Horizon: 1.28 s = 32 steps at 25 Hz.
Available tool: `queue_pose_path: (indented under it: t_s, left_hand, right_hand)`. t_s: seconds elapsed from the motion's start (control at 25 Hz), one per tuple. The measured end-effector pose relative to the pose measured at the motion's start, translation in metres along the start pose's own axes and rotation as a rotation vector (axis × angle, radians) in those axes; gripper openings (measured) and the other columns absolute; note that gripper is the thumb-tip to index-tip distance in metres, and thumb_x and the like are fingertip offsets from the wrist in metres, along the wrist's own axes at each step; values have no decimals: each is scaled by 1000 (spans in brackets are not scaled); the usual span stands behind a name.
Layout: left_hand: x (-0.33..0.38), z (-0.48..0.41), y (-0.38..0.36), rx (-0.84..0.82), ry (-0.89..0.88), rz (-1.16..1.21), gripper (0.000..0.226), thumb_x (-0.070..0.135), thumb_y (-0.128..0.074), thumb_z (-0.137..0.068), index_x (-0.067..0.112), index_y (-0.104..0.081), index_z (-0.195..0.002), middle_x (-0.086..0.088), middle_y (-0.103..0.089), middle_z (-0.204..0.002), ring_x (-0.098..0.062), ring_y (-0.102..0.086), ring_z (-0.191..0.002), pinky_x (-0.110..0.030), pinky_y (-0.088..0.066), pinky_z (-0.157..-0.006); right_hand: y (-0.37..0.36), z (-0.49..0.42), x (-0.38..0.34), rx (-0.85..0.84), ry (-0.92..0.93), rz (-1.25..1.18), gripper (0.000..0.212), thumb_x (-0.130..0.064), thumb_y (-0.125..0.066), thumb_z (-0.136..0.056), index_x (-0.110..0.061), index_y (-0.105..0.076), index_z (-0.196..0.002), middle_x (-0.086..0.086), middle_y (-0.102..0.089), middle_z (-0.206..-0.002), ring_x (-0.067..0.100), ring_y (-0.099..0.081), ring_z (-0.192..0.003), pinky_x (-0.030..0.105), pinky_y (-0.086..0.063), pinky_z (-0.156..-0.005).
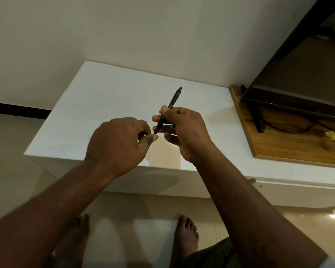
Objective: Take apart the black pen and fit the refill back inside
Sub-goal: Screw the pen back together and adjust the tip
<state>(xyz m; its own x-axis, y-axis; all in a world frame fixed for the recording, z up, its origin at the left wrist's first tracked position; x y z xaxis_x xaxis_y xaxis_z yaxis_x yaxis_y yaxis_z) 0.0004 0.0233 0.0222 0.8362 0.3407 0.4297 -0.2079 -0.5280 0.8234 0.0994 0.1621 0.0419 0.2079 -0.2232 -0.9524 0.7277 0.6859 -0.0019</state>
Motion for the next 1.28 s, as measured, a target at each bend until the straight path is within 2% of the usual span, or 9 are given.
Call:
queue_pose_path:
  t_s: [0.16, 0.32, 0.48, 0.6, 0.72, 0.84, 1.04, 1.16, 1.28]
  left_hand:
    - [1, 2, -3, -19, -23, -6, 19, 40, -65, -94, 25, -76, -93, 5, -73, -80, -17, -62, -63, -32, -51, -59]
    - [2, 3, -5, -8, -12, -21, 19, 38, -66, -93, 23, -77, -89, 3, -74, -74, -16, -60, -59, -25, -39, -56]
    - [2, 4, -8, -5, 20, -25, 19, 36, -65, -94, 22, -78, -90, 2, -74, -72, -15, -60, -57, -24, -42, -57]
    - [1, 4, -9, 5, 55, -14, 19, 36, -66, -93, 22, -78, -89, 3, -73, -71, -16, -60, -57, -25, -45, -57]
    - [-1, 3, -10, 7, 63, -9, 22, 41, -65, -93, 23, -77, -87, 4, -73, -70, -16, -61, -58, -25, -46, -56]
    - [-6, 1, -12, -86, 94, -55, 36, 60, -59, -91, 29, -74, -83, 9, -72, -72, -12, -60, -61, -24, -39, -54]
    - [-22, -4, -15, -137, 214, -50, 34, 59, -68, -87, 32, -73, -108, 10, -72, -102, -12, -59, -82, -29, -43, -67]
    - [-31, -5, -20, -145, 243, -84, 45, 54, -69, -88, 31, -65, -127, 3, -63, -126, -19, -59, -109, -33, -48, -78]
    - [-38, 0, -26, -243, 200, -201, 54, 40, -63, -95, 28, -49, -147, 2, -51, -147, -28, -48, -127, -43, -50, -93]
  right_hand:
    - [-2, -1, 4, 13, 26, 32, 23, -31, -72, -99, -9, -69, -97, 5, -83, -92, 21, -78, -77, 27, -51, -63]
    - [-4, -3, 8, 40, 34, 85, 26, -35, -74, -97, -11, -67, -93, 4, -83, -89, 18, -78, -71, 27, -49, -59]
    - [-5, -5, 11, 50, 48, 134, 29, -38, -75, -96, -11, -67, -89, 4, -82, -85, 16, -77, -69, 27, -48, -58]
    - [-5, -7, 12, 25, 38, 128, 32, -37, -71, -99, -5, -71, -98, 3, -82, -85, 14, -76, -67, 25, -50, -60]
    - [-3, -13, 14, 38, 33, 148, 26, -31, -71, -100, -6, -74, -102, 7, -81, -88, 15, -75, -67, 27, -53, -65]
    - [1, -19, 19, 61, 40, 235, 23, -28, -74, -98, -6, -75, -93, 8, -80, -84, 15, -73, -65, 26, -53, -64]
    - [5, -25, 30, 116, 42, 473, 23, -34, -82, -90, -14, -73, -83, -1, -79, -74, 7, -74, -57, 23, -56, -58]
    - [6, -30, 38, 145, 53, 625, 25, -37, -83, -88, -18, -74, -75, -3, -77, -68, 11, -76, -62, 33, -64, -71]
    - [7, -35, 45, 160, 56, 689, 24, -35, -83, -88, -13, -77, -80, 4, -79, -78, 24, -77, -77, 46, -64, -82]
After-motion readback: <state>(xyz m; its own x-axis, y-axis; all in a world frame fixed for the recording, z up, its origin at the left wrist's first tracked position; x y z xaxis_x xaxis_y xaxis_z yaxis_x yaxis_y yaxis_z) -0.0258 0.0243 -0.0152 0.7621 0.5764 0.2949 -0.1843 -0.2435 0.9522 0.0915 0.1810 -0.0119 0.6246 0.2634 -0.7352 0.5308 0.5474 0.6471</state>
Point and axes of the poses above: each hand's wrist, its own z-axis away from the middle knuckle, its own y-axis out of the back of the hand, x = y × z, the point moved 1 cm from there along -z, towards the middle knuckle
